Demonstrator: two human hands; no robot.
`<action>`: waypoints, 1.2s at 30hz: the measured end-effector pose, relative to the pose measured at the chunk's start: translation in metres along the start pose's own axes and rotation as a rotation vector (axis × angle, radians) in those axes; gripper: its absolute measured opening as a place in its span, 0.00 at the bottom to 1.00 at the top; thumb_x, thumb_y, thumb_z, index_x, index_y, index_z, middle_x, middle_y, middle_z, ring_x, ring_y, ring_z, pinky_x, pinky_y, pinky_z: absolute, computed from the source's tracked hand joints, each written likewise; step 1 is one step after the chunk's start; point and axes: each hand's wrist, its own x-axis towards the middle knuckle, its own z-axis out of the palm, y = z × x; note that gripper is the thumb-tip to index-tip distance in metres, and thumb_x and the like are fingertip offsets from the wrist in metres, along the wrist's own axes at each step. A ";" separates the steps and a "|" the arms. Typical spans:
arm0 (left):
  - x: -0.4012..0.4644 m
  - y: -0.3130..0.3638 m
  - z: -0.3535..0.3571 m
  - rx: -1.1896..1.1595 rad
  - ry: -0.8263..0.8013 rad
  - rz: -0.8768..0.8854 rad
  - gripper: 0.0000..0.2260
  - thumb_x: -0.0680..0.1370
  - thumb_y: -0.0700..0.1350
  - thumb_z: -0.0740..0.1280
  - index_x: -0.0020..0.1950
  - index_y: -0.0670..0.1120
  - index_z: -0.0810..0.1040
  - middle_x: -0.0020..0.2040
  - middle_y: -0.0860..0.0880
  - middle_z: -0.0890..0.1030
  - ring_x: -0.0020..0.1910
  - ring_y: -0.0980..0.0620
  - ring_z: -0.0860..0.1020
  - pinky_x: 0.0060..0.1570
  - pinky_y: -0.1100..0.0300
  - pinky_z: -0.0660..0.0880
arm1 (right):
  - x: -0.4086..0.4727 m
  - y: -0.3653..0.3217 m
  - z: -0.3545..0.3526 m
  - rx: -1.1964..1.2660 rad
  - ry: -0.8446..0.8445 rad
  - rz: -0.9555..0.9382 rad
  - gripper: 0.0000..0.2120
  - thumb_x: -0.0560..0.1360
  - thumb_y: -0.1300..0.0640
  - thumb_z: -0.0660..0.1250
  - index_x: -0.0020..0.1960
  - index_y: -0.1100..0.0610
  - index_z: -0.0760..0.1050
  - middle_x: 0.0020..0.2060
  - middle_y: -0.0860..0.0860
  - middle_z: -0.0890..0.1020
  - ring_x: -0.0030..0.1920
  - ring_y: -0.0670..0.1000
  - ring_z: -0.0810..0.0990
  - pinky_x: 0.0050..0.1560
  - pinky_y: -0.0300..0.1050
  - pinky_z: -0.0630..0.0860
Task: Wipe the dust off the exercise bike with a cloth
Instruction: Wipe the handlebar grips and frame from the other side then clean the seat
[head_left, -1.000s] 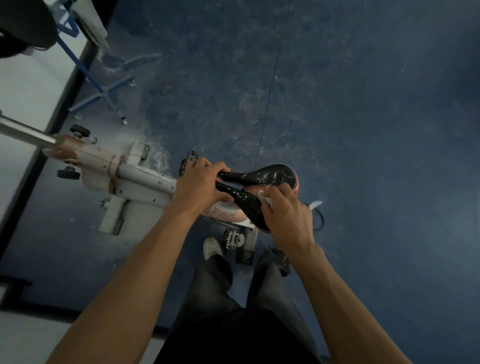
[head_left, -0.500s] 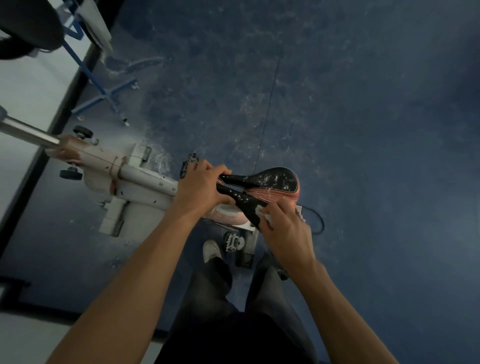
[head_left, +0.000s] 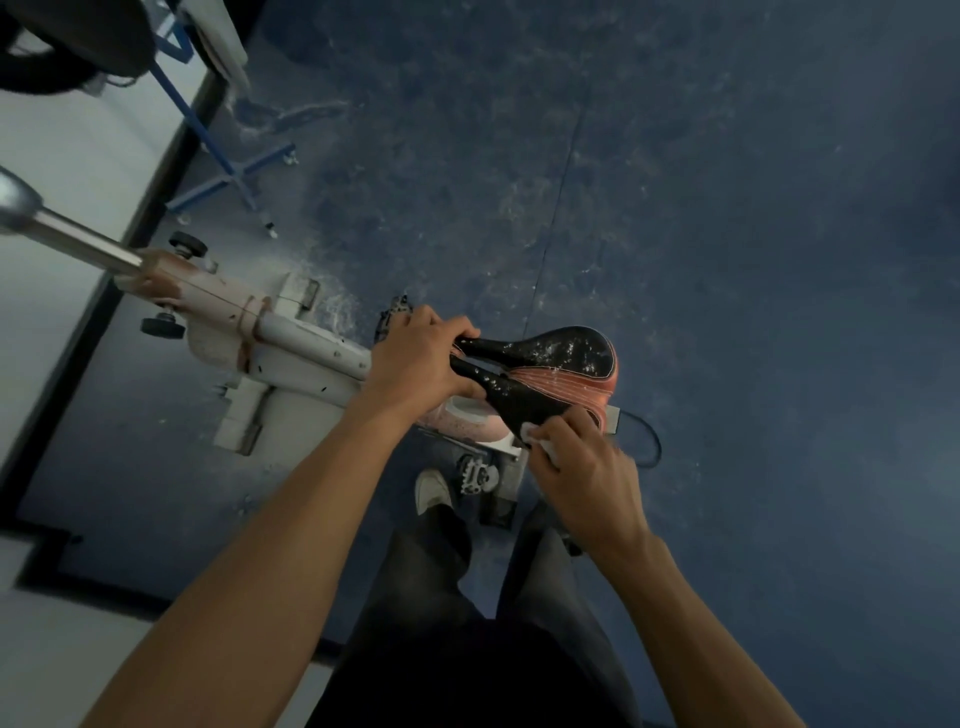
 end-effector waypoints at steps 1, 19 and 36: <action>0.001 0.000 -0.001 0.002 -0.010 -0.003 0.33 0.64 0.64 0.79 0.66 0.60 0.74 0.60 0.50 0.72 0.61 0.46 0.69 0.50 0.52 0.72 | 0.003 -0.001 0.001 0.008 0.028 -0.009 0.06 0.80 0.52 0.67 0.50 0.55 0.79 0.45 0.46 0.77 0.34 0.45 0.74 0.31 0.36 0.64; -0.002 -0.001 0.004 -0.026 0.007 -0.017 0.34 0.65 0.66 0.77 0.68 0.61 0.74 0.61 0.50 0.72 0.62 0.46 0.69 0.52 0.52 0.72 | 0.056 -0.031 0.006 0.029 -0.003 0.158 0.08 0.82 0.54 0.64 0.55 0.56 0.79 0.51 0.49 0.78 0.36 0.49 0.75 0.28 0.38 0.59; -0.002 -0.005 0.007 -0.024 0.026 0.024 0.34 0.65 0.68 0.76 0.69 0.61 0.73 0.60 0.51 0.71 0.61 0.47 0.69 0.49 0.56 0.70 | 0.029 -0.029 0.005 0.051 0.018 0.170 0.07 0.81 0.54 0.67 0.52 0.54 0.83 0.49 0.47 0.81 0.39 0.49 0.79 0.33 0.39 0.63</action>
